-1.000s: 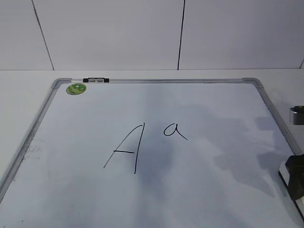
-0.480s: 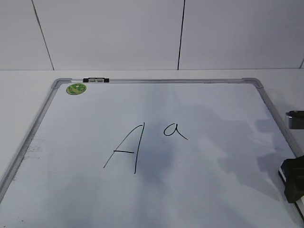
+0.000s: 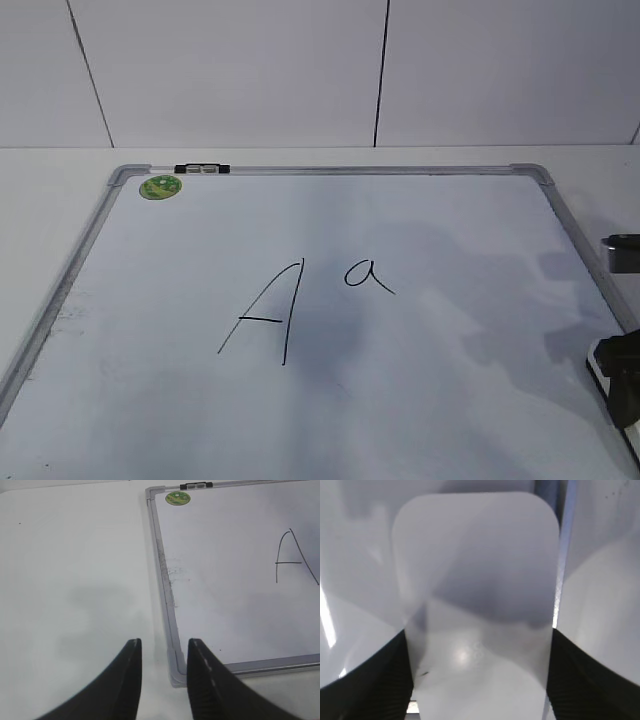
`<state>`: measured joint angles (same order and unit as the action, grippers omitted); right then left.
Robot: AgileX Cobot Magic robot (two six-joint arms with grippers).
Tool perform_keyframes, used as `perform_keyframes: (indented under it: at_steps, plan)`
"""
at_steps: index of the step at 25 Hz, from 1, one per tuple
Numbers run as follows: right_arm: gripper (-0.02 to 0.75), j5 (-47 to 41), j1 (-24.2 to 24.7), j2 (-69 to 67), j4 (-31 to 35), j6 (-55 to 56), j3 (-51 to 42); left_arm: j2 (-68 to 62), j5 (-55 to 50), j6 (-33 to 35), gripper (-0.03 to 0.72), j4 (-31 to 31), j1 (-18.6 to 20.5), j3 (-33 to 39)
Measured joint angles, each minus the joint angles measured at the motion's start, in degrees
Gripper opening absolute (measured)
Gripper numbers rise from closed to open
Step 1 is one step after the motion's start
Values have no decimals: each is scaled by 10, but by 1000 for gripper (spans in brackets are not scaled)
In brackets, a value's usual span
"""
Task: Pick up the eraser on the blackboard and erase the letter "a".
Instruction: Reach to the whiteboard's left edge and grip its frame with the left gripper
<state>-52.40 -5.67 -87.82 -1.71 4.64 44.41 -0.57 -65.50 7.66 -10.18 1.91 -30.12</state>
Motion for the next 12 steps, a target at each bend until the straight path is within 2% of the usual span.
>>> perform_keyframes:
  at_steps: [12]
  plan:
    - [533, 0, -1, 0, -2, 0, 0, 0, 0, 0, 235, 0, 0, 0]
